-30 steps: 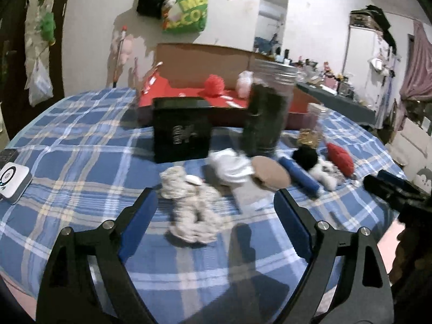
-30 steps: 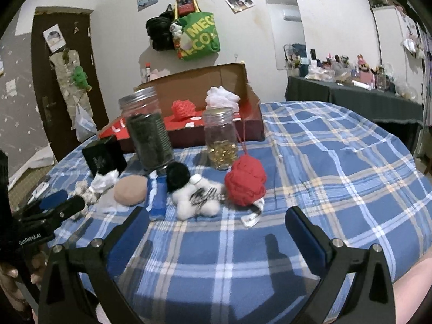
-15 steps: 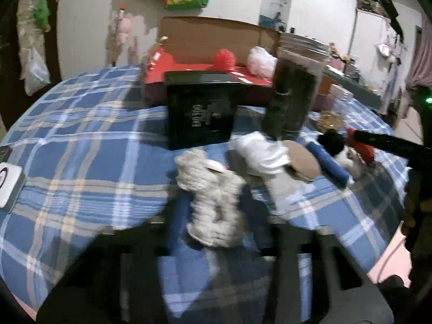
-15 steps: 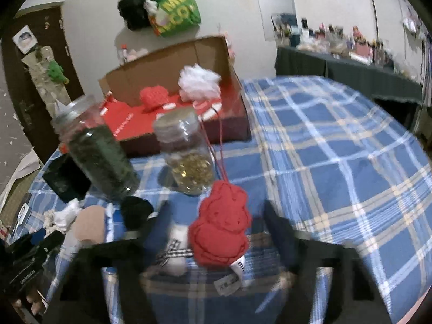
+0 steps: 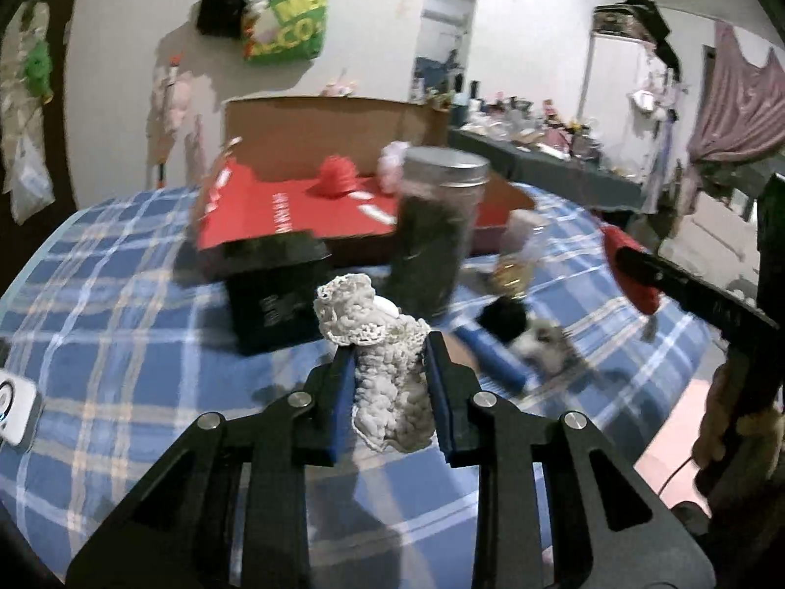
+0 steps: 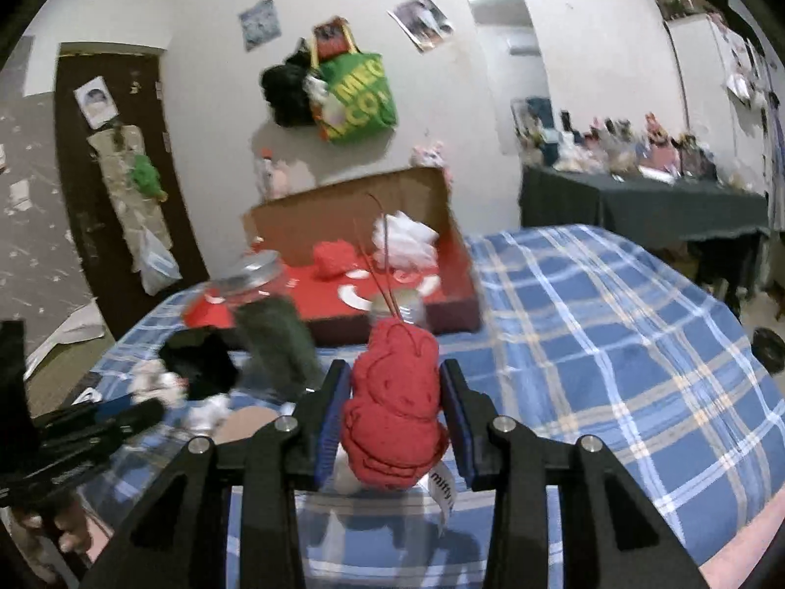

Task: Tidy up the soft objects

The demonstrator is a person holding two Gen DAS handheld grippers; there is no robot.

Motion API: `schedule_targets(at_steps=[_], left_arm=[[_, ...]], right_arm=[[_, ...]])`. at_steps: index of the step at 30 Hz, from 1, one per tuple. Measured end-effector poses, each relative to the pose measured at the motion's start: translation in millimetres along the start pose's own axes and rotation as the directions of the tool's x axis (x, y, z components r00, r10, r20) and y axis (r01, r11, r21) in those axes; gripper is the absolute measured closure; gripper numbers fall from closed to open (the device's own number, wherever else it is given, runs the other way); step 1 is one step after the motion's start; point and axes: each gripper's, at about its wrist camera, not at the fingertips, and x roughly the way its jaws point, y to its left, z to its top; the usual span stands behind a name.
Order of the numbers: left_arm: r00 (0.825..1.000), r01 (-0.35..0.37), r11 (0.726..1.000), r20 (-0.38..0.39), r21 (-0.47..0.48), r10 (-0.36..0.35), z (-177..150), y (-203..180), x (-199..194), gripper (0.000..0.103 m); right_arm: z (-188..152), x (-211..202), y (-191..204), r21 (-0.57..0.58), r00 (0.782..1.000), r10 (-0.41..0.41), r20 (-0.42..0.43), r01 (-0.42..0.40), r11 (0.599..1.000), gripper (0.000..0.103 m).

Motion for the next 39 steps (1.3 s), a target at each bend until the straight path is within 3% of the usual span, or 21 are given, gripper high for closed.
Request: schedule_targets(at_steps=[7,19,25,39], left_arm=[[0.996,0.088,0.996,-0.014,0.019,-0.088,6,-25,13,0.077],[0.994,0.102,0.995,-0.034,0.024,-0.101,7,-29,21,0.077],[0.997,0.064,0.998,-0.038,0.01,-0.063,8,-15,19,0.077],[0.993,-0.105,0.993,-0.054,-0.048,0.102,17,66,-2,0.078]], right_arm=[[-12,17,34,-0.06,0.996,0.083,-0.044,-0.086,0.995,0.063],[-17,24,38,-0.068,0.991,0.115,-0.067,-0.12,0.99,0.063],[-15,23,24,-0.051,0.996,0.071,-0.061,-0.075,0.996,0.063],[4,33,-27,-0.03,0.995,-0.072,-0.071,0.07,0.997,0.063]])
